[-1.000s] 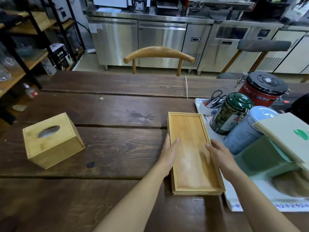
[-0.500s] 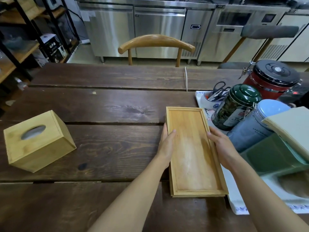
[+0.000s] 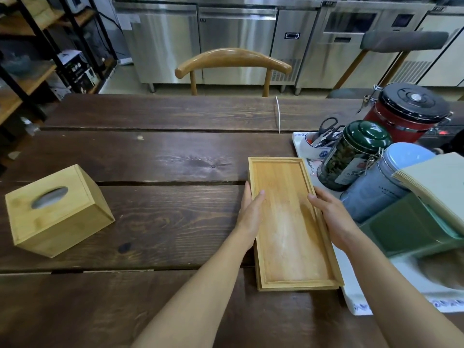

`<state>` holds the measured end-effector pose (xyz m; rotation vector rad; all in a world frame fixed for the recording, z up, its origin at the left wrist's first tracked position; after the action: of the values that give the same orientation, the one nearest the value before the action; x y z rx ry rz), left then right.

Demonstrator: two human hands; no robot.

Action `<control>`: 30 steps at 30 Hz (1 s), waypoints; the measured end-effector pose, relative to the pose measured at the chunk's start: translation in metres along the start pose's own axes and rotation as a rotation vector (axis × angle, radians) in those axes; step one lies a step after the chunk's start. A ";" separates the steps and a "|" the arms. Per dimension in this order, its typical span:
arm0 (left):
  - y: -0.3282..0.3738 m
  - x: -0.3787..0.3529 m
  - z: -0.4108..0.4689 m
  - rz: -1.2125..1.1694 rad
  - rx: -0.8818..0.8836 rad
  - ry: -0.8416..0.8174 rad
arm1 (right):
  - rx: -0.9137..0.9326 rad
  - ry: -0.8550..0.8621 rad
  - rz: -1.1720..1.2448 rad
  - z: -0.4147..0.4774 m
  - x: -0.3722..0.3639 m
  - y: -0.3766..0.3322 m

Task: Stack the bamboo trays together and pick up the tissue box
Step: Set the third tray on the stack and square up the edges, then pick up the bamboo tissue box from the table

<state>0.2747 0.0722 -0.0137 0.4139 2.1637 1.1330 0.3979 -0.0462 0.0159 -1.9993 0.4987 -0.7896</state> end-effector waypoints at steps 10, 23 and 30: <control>0.057 0.068 -0.023 0.596 -0.147 0.086 | 0.231 0.267 -0.674 -0.010 -0.019 -0.054; 0.206 0.303 -0.144 0.875 -0.391 0.995 | 0.430 -0.281 -0.676 -0.045 -0.269 -0.143; 0.161 0.363 -0.145 0.331 -0.053 0.746 | 0.293 -0.435 -0.486 -0.066 -0.371 -0.163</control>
<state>-0.0942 0.2740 0.0320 0.3688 2.7528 1.7314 0.0926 0.2256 0.0573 -1.9521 -0.3506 -0.6351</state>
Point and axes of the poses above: each hand's wrist, its own z-axis towards the middle knuckle, its own x-axis out of the back of the hand, y = z × x, the point moved 4 cm from there along z, towards the middle knuckle, and after that the axes turned 11 degrees about -z, right-handed, at the moved point
